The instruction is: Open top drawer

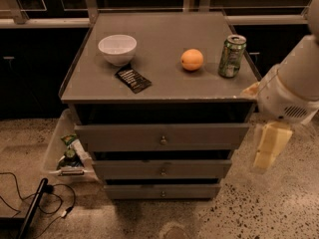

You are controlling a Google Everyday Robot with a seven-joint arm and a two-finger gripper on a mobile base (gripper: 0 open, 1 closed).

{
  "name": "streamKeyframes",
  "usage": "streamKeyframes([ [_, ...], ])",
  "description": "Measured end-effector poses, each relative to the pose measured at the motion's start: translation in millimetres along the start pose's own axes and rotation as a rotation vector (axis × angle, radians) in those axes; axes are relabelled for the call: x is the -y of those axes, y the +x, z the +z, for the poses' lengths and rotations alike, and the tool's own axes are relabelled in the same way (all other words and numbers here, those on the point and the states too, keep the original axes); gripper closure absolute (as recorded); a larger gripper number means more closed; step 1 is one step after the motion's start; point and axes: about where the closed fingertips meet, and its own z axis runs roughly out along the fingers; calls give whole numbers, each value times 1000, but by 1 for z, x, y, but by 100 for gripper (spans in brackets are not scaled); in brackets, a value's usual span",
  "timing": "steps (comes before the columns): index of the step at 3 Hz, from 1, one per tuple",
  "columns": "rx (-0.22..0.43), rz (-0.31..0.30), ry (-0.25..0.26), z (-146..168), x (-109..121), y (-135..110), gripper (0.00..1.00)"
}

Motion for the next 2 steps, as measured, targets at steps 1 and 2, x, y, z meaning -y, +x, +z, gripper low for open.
streamKeyframes([
  [1,67,-68,-21,58,-14,10,0],
  [2,77,-105,29,60,-4,8,0],
])
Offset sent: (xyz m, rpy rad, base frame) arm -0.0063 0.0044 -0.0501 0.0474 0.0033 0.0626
